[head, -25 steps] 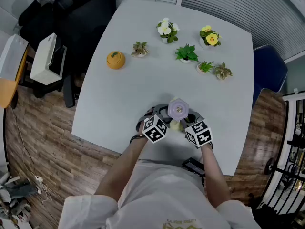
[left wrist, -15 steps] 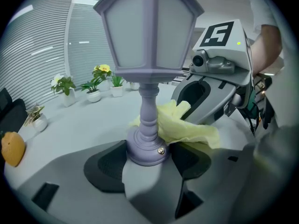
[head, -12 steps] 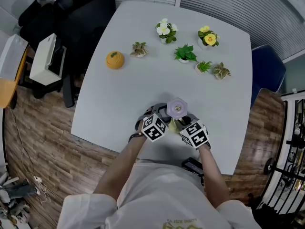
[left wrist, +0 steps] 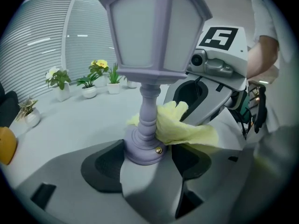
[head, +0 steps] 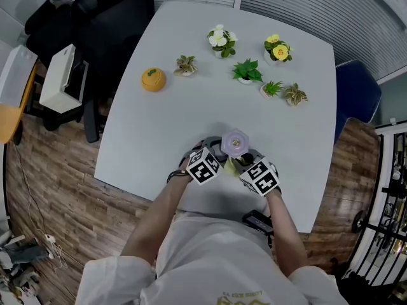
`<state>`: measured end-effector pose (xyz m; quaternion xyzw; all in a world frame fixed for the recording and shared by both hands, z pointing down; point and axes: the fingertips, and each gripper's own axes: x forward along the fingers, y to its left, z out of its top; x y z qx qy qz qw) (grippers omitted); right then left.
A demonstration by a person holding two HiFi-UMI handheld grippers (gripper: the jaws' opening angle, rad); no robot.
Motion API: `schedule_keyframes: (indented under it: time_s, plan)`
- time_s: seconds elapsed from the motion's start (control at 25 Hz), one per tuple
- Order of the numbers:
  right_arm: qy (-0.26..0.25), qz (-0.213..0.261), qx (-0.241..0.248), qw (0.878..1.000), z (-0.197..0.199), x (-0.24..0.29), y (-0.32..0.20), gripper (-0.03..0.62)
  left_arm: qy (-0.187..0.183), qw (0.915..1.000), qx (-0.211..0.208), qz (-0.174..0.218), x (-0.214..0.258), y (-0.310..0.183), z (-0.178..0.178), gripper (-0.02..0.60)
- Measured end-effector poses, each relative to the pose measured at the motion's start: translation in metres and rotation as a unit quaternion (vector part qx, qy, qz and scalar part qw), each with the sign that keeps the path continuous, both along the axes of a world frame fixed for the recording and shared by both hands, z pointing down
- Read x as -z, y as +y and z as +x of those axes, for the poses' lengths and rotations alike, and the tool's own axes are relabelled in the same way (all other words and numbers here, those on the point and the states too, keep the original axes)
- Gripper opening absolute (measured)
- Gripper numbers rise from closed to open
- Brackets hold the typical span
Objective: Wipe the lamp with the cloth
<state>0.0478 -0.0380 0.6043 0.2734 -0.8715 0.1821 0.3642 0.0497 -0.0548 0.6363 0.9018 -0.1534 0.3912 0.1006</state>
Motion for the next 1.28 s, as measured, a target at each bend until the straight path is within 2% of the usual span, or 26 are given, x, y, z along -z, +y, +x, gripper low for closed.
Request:
schedule_keyframes:
  time_s: [0.2, 0.52, 0.76, 1.28]
  plan:
    - [-0.026, -0.016, 0.004, 1.0, -0.001, 0.003, 0.0, 0.026, 0.016, 0.9988, -0.02, -0.042, 0.001, 0.004, 0.0, 0.305]
    - [-0.01, -0.017, 0.013, 1.0, 0.006, -0.001, 0.003, 0.026, 0.029, 0.9979, -0.031, -0.05, 0.006, 0.006, -0.002, 0.305]
    - [-0.007, -0.021, -0.004, 1.0, 0.021, -0.005, 0.001, 0.026, 0.018, 0.9993, -0.012, -0.029, 0.005, 0.0, -0.003, 0.283]
    - [0.025, -0.013, -0.052, 0.998, 0.036, -0.009, -0.038, 0.026, 0.016, 0.9997, -0.015, -0.013, 0.006, 0.002, -0.002, 0.281]
